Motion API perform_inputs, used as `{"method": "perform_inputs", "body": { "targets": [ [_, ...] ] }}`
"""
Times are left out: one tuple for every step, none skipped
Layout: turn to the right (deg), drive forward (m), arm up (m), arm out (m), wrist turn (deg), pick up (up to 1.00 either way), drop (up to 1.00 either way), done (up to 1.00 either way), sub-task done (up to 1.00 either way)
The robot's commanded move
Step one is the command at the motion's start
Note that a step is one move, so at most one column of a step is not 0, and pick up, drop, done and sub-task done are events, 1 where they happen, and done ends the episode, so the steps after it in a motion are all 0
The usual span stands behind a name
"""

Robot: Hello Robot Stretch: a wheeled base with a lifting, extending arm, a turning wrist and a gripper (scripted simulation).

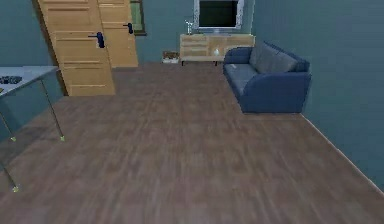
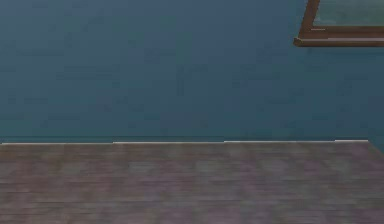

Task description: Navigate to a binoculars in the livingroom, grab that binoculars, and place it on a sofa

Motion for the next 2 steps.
{"method": "perform_inputs", "body": {
  "targets": [
    [6.0,0.00,0.00,0.00,0.0,0.00,0.00,0.00,0.00],
    [0.0,0.15,0.00,0.00,0.0,0.00,0.00,0.00,0.00]
  ]
}}
